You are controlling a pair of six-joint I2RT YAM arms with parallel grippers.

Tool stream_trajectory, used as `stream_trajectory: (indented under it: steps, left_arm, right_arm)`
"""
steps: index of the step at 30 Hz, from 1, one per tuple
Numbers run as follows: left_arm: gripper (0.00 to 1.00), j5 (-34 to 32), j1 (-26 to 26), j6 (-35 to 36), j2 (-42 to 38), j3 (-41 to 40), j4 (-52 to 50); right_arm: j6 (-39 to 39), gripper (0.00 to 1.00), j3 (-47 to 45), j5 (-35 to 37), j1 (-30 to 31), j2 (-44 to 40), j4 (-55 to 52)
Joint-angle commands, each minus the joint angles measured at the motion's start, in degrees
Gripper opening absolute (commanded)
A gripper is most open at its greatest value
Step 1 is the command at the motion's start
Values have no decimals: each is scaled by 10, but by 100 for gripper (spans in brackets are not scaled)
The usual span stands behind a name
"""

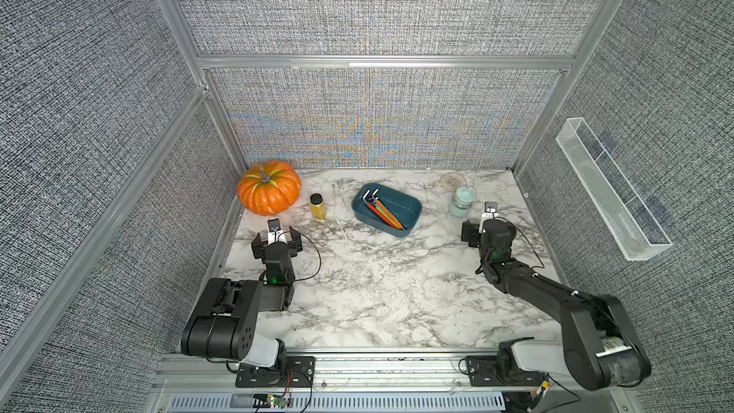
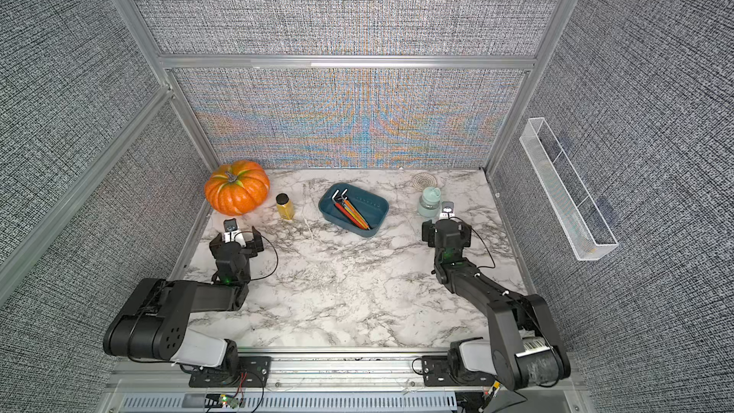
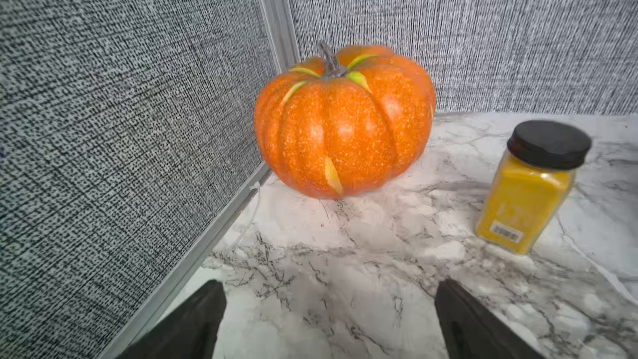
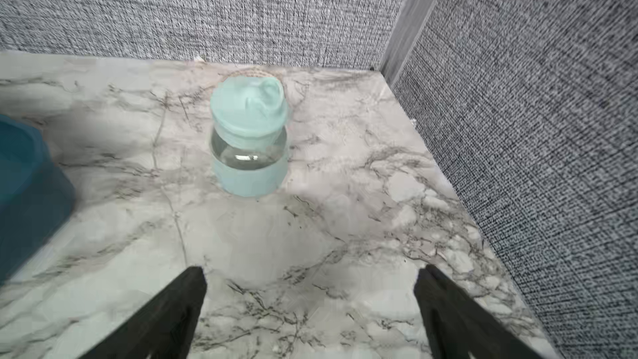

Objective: Put the hex key on the desktop into the storage box
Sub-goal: Reset both arms

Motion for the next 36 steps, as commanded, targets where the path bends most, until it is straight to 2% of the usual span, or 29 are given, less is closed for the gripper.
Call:
stream_trajectory:
  steps: [1,7,9,10,13,15,17,18,20,36]
  left_arm:
    - [100,25,5,0,-2,-1,40]
    - [100,48,20,-14,4,-17,68]
    - [100,48,21,-9,40,-29,133]
    - [100,53,21,-5,52,-31,155]
    - [100,61,23,-13,24,-14,73]
    - [100,61,25,-13,33,-14,92]
    - [100,65,27,-14,29,-12,80]
    - [100,63,28,-16,30,-12,83]
    - [100,66,29,-17,28,-10,75]
    - [100,68,30,-17,30,-8,71]
  right_arm:
    - [-18,99,-27,-23,-10,24,153]
    - [-13,99,-91,-85,-42,66,285]
    - [-18,99,-113,-93,-42,75,339]
    - [-12,99,-111,-103,-46,66,317]
    - [2,99,-137,-161,-75,78,360]
    - [0,99,-162,-171,-80,100,445]
    - [1,99,-148,-170,-80,86,384]
    - [-1,99,-156,-169,-79,94,420]
    - [1,99,-146,-169,-78,83,383]
    - [1,99,-150,-169,-79,85,396]
